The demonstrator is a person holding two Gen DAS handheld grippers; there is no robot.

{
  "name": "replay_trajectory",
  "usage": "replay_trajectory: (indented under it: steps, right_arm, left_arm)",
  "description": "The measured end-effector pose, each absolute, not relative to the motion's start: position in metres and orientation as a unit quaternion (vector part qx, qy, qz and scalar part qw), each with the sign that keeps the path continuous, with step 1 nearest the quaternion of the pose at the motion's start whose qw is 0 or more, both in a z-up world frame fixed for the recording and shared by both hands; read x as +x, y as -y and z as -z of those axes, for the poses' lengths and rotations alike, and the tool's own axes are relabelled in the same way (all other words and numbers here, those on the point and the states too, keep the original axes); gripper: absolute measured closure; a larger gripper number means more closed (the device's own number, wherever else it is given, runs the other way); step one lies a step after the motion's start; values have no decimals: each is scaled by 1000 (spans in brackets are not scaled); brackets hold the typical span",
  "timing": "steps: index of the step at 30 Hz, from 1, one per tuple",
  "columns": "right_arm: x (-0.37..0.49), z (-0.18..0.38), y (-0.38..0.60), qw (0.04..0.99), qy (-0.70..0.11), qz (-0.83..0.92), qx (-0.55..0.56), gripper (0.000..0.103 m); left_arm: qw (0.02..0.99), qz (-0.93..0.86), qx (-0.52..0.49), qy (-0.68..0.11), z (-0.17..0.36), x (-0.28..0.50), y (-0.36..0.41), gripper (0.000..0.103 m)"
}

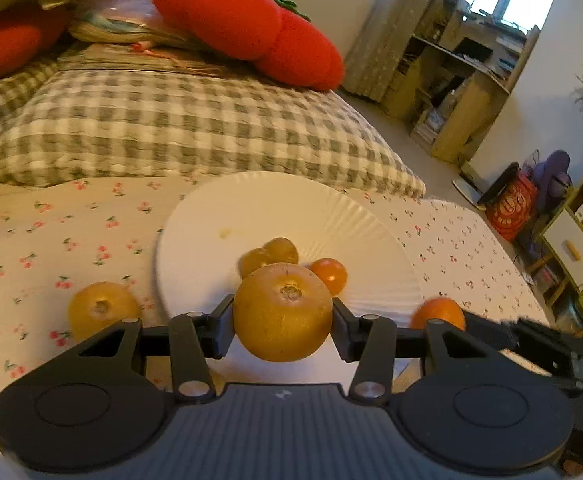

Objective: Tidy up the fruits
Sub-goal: 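Carry both held fruits over the white plate with both tools, then open both tools to release the fruits onto the white plate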

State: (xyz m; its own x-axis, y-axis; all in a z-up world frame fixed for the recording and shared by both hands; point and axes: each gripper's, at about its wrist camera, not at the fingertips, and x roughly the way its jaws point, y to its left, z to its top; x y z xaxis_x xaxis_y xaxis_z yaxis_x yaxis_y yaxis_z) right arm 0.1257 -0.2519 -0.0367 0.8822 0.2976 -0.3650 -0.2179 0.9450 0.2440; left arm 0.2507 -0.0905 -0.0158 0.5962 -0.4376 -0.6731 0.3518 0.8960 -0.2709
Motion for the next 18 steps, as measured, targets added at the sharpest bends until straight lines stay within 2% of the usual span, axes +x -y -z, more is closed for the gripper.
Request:
replay_trajectory:
  steps: [18]
  right_arm:
    - [158,49,239,961,-233,-144,44,71]
  left_arm:
    - [896,213,-7,-388,36,258,109,56]
